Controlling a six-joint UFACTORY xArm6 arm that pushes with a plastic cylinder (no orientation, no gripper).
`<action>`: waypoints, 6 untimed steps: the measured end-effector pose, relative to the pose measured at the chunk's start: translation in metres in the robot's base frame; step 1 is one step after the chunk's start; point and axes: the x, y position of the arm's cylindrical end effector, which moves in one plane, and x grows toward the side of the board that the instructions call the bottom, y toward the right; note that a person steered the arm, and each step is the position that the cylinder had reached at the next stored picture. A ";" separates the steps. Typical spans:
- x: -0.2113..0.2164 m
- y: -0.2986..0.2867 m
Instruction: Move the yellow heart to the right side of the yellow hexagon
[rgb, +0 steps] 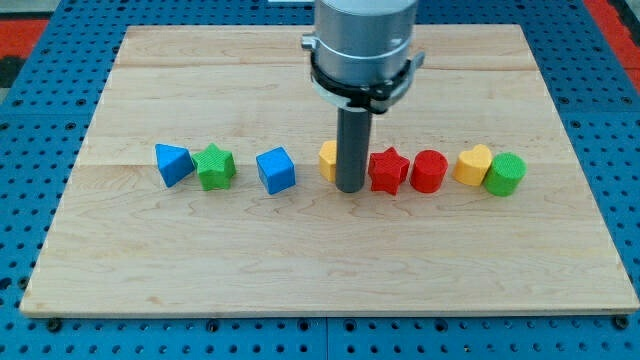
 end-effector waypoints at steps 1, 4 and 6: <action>-0.025 -0.020; -0.078 0.054; -0.045 0.209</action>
